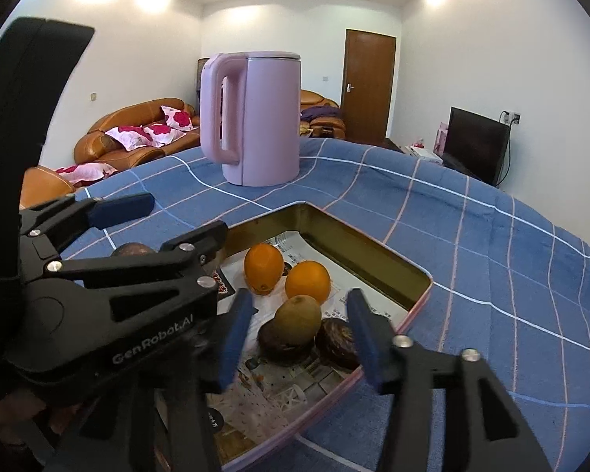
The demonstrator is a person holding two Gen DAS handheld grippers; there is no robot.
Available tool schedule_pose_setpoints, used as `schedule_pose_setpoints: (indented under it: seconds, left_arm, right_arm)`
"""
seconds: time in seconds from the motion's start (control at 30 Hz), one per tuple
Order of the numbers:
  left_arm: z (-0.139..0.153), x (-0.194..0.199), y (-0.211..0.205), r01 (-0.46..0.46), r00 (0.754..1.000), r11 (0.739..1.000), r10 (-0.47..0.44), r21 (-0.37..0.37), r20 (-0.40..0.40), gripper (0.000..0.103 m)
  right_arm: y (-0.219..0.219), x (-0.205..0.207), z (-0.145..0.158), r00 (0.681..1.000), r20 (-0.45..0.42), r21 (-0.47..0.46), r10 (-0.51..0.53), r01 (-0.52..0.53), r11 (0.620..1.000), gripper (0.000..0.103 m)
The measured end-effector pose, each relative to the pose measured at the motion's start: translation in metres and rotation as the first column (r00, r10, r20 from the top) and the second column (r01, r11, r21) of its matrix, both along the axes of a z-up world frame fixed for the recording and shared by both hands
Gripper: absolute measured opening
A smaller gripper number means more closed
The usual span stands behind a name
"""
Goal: Organize fruits
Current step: 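Lower the can and yellow fruit into the tin and open both tools, then raise both open tools away from the tin box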
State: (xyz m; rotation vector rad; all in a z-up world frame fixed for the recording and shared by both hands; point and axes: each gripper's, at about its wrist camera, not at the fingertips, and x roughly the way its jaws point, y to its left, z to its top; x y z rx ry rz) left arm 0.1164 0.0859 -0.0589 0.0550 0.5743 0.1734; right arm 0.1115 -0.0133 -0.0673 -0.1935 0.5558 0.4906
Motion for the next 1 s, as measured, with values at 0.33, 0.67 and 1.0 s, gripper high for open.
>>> schedule_pose_setpoints:
  seconds: [0.33, 0.67, 1.0]
  left_arm:
    - [0.008, -0.014, -0.004, 0.010, 0.999, 1.000, -0.009, -0.021, 0.035, 0.072]
    - [0.022, -0.035, -0.006, -0.001, 0.994, 0.999, 0.007, -0.054, 0.108, 0.077]
    - [0.028, -0.044, -0.009, 0.002, 0.991, 0.998, 0.006, -0.058, 0.134, 0.082]
  right_arm:
    - [-0.021, -0.009, 0.006, 0.999, 0.023, 0.048, -0.048, 0.047, 0.998, 0.054]
    - [-0.048, -0.022, 0.016, 0.989, 0.072, 0.070, -0.130, 0.125, 0.990, 0.054]
    - [-0.066, -0.029, 0.025, 0.976, 0.113, 0.103, -0.186, 0.174, 0.979, 0.055]
